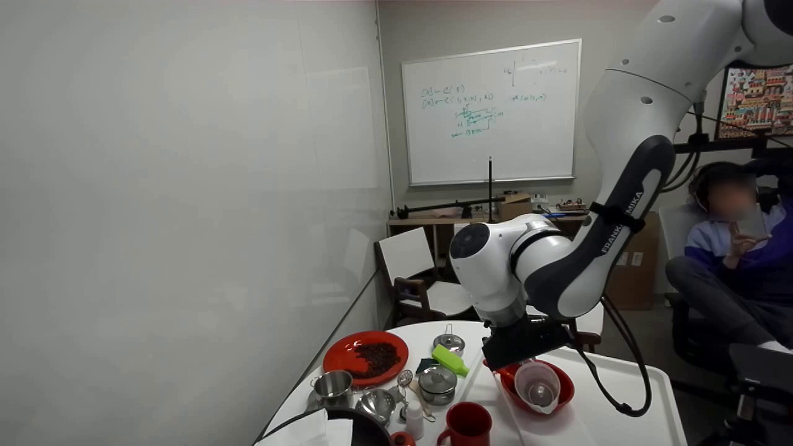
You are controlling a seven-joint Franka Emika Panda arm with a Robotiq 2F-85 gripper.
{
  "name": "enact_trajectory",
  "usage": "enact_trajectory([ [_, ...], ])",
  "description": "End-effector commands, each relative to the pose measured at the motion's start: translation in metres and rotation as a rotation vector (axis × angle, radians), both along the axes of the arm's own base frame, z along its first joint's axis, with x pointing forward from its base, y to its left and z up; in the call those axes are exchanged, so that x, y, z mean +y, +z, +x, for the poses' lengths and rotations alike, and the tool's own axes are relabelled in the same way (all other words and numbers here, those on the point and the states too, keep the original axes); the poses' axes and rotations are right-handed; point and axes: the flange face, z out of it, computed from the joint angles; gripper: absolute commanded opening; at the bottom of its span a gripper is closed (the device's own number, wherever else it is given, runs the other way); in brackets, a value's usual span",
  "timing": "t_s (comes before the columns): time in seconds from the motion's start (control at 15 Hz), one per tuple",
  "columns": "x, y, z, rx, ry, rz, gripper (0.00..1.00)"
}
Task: Get the colorless jar and pour some of its contents in the red bowl
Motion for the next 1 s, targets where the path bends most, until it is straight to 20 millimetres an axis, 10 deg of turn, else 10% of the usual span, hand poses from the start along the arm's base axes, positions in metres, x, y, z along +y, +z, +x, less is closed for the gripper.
enact_trajectory([
  [0.0,0.003,0.011,-0.014,0.055,0.104,0.15,0.11],
  [0.93,0.006,-0.039,-0.031,0.196,0.222,0.409,0.11],
])
